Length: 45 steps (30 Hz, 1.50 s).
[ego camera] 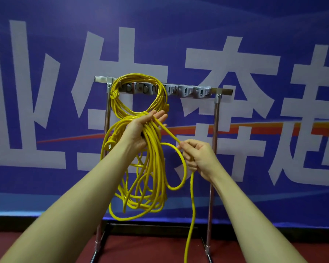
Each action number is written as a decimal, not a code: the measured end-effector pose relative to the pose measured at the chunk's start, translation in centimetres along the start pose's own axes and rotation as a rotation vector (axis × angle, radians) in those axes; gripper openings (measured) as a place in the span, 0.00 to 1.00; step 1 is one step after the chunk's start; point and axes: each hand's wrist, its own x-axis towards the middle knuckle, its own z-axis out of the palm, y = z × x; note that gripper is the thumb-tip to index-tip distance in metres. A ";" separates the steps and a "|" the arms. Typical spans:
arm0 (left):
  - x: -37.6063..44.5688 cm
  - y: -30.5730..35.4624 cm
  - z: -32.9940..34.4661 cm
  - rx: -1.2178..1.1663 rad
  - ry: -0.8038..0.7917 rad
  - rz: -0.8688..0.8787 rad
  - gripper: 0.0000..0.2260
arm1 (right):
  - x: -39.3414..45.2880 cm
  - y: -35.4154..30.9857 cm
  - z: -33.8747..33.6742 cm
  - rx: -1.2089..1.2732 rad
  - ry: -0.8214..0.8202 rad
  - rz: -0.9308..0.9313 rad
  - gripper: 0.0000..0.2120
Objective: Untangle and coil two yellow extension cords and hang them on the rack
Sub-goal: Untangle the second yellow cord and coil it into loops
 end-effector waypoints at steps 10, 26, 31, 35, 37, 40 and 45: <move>0.9 -0.7 -0.9 -0.126 0.026 0.013 0.06 | -2.0 4.6 -0.9 0.027 -0.173 0.299 0.18; -1.6 -2.3 -5.5 0.163 -0.075 -0.241 0.12 | -1.2 11.8 -1.5 0.420 0.431 0.614 0.06; -3.5 -5.1 -8.0 0.500 -0.122 -0.391 0.09 | 0.8 10.3 -1.2 0.722 0.523 0.610 0.09; -4.7 -7.7 -9.6 0.726 -0.101 -0.409 0.11 | 2.5 8.2 -0.7 0.870 0.500 0.603 0.09; -5.2 -9.0 -10.3 0.656 -0.087 -0.395 0.06 | 3.2 7.5 0.1 0.896 0.502 0.593 0.08; -5.6 -10.2 -11.1 0.556 -0.047 -0.395 0.03 | 3.9 7.2 1.3 0.935 0.497 0.591 0.09; -6.0 -10.9 -11.9 0.596 -0.065 -0.391 0.05 | 4.2 6.5 2.3 0.942 0.437 0.652 0.08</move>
